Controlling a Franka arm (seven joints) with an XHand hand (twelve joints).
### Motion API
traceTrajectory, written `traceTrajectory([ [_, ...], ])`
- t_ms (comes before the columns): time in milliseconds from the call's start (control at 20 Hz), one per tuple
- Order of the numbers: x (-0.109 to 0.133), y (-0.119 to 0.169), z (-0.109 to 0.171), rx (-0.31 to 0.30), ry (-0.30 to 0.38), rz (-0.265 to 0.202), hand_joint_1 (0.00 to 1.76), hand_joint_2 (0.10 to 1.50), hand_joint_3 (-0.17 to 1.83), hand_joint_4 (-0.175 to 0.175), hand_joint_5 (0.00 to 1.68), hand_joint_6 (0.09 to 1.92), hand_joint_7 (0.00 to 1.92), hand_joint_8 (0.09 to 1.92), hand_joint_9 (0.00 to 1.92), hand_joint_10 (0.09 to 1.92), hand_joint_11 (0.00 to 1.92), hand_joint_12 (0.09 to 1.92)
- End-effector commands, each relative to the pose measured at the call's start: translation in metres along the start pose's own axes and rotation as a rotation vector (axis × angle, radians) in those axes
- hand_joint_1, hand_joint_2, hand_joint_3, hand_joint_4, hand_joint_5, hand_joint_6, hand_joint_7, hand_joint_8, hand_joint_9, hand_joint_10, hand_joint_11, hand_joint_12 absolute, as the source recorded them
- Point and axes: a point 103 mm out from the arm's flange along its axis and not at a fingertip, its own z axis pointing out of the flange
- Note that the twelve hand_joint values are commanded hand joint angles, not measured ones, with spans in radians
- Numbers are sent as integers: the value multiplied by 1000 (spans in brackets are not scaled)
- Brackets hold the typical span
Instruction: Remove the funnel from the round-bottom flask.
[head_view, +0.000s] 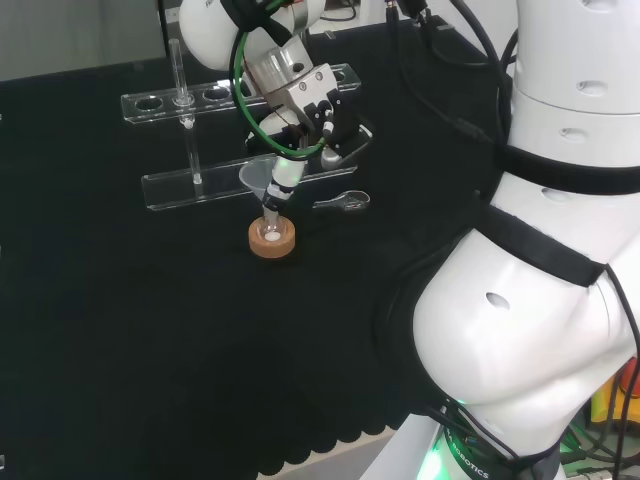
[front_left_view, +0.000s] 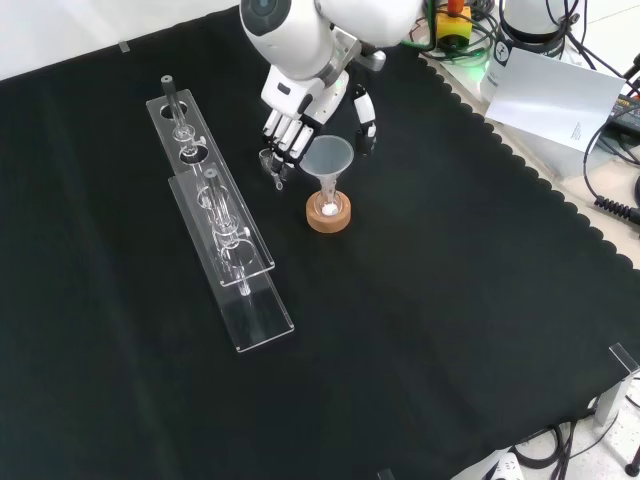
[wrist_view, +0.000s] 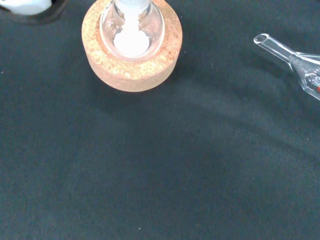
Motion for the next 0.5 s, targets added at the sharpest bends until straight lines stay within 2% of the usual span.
traceTrajectory([
  [50, 0, 2, 1, 4, -6, 0, 667, 626, 425, -11, 0, 87, 0, 417, 216, 795, 112, 1430],
  [500, 3, 6, 2, -1, -17, 2, 677, 624, 429, -15, 0, 87, 0, 447, 242, 776, 124, 1422],
])
